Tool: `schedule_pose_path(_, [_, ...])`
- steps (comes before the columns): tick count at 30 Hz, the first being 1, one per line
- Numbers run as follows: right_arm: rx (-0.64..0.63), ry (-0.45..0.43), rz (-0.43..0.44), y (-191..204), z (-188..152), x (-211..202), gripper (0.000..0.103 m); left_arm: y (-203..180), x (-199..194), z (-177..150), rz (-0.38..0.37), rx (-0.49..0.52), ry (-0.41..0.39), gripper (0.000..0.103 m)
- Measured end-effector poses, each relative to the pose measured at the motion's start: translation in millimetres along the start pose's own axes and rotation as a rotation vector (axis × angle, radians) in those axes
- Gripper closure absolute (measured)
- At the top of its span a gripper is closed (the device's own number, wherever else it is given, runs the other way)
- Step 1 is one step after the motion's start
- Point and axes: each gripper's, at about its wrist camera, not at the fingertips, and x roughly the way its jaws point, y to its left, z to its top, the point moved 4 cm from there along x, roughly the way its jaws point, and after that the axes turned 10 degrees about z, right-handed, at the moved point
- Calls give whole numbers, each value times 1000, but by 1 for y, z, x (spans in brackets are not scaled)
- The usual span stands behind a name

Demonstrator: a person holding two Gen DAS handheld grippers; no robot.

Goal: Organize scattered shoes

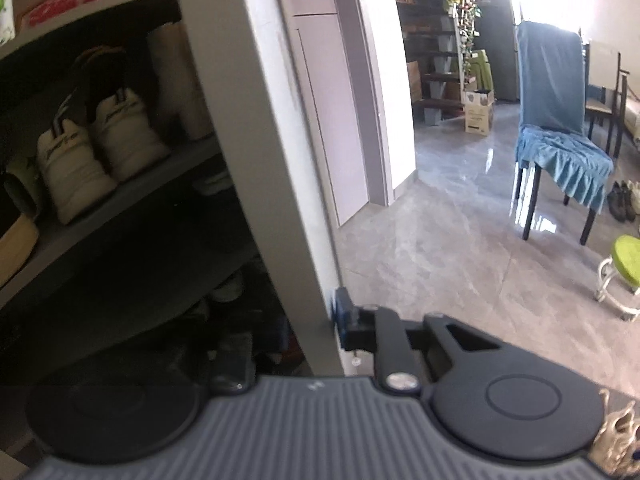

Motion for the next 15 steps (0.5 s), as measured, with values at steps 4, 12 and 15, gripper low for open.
schedule_pose_path(4, [38, -18, -20, -10, -8, -10, 16, -31, -3, 10, 46, -51, 3, 81])
schedule_pose_path(12, [149, -42, -63, -38, -20, -19, 16, -67, 0, 26, 91, -84, 35, 79])
schedule_pose_path(15, [187, -53, -79, -51, -22, -23, 16, -100, 9, 37, 119, -77, 41, 78])
